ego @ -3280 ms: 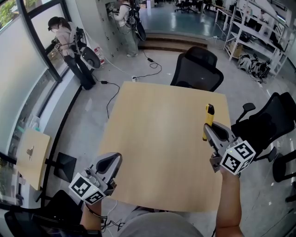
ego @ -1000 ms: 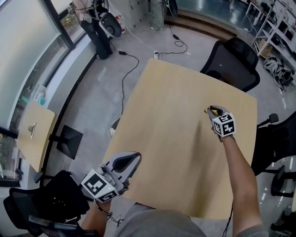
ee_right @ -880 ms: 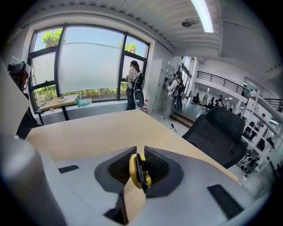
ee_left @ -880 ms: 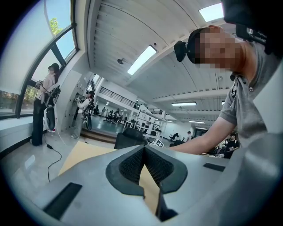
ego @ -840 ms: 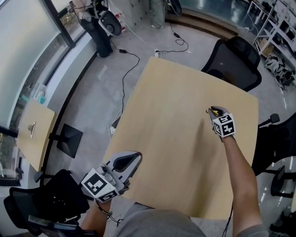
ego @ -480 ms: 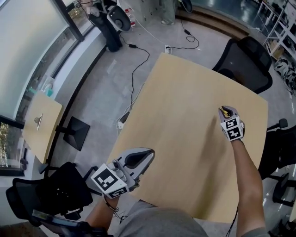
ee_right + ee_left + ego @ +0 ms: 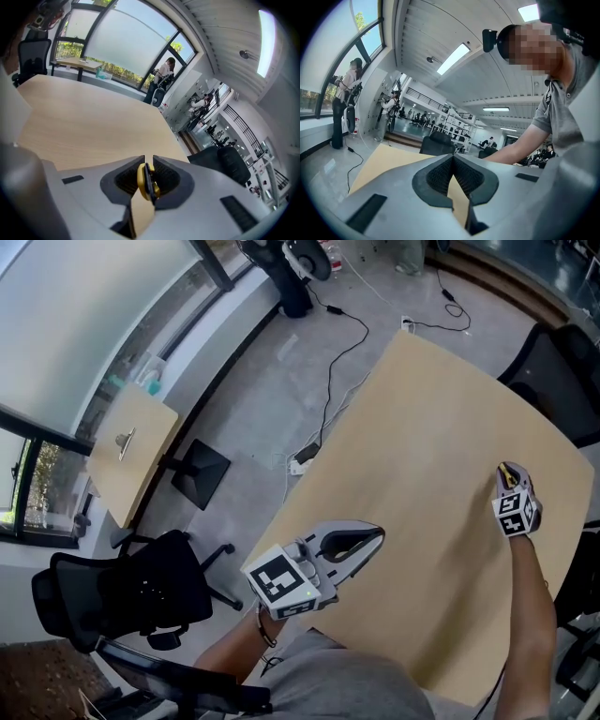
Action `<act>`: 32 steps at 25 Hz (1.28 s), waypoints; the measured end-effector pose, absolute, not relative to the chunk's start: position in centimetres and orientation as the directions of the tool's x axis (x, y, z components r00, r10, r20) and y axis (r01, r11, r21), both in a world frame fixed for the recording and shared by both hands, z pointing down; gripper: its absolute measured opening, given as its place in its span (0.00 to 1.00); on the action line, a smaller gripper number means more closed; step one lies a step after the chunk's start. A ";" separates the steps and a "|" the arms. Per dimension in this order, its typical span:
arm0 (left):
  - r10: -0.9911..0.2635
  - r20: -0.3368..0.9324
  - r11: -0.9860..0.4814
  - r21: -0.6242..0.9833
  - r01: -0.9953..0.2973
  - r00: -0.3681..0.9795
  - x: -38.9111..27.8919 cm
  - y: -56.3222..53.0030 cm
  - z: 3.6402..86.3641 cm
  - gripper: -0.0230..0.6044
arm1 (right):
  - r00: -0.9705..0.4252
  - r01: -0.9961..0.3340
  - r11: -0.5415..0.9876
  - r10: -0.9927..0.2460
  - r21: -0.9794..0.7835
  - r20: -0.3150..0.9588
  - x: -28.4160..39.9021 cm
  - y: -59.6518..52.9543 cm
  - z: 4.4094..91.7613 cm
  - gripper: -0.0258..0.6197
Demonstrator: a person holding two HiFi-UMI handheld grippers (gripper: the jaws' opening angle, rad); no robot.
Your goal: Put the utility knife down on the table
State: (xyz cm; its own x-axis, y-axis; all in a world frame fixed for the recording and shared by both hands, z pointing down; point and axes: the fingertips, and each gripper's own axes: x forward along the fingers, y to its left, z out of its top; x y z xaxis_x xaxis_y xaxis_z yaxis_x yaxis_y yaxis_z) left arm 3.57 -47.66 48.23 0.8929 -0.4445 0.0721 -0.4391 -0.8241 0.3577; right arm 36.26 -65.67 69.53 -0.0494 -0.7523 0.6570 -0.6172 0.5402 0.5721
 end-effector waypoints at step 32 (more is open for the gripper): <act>-0.437 0.092 -0.805 0.403 -0.434 0.895 3.5 -48.4 50.6 0.04 | 0.026 -0.469 0.561 -0.764 0.683 0.645 33.6 -64.0 74.3 0.13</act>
State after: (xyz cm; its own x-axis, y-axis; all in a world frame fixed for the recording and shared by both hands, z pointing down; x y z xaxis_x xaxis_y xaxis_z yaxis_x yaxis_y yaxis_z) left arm 3.51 -48.37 50.63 0.8948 -0.4369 0.0916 -0.4345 -0.8053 0.4033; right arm 33.55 -64.04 74.32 0.0261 -0.7637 0.6451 -0.4687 0.5606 0.6827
